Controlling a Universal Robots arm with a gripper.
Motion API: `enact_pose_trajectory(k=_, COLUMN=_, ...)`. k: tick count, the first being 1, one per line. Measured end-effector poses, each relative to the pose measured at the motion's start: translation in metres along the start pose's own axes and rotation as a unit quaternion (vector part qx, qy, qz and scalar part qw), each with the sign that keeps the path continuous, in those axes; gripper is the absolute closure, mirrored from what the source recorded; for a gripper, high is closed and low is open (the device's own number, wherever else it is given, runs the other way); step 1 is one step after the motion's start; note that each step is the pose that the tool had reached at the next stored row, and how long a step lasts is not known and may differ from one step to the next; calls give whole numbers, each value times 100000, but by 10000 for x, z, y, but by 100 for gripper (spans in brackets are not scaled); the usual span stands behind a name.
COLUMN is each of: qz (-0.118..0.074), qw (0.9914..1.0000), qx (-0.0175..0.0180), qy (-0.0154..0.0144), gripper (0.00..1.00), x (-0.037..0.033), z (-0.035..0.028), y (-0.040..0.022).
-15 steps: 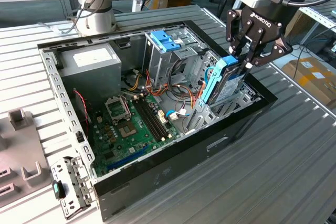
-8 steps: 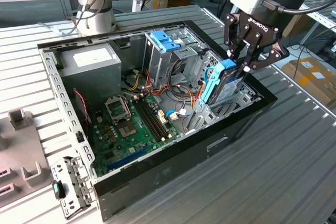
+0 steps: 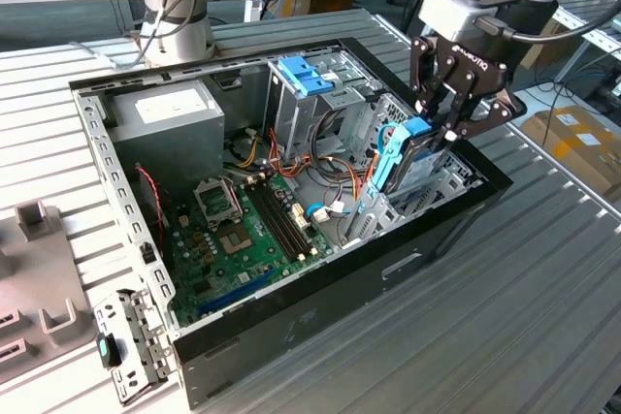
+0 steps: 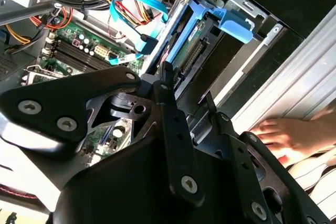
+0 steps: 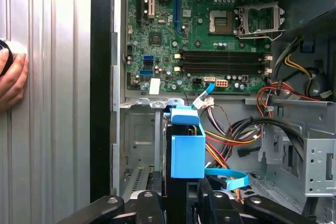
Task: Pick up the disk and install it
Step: 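Insert the disk into the insertion slot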
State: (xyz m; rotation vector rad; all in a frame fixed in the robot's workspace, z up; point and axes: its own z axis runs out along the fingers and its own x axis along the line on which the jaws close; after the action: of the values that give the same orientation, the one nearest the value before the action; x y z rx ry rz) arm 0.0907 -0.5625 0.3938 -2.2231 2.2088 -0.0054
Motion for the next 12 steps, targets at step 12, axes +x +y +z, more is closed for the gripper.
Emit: enact_pose_trajectory(k=12, qz=0, qw=100000, qx=-68, qy=-195, gripper=65, x=1, z=117, y=1)
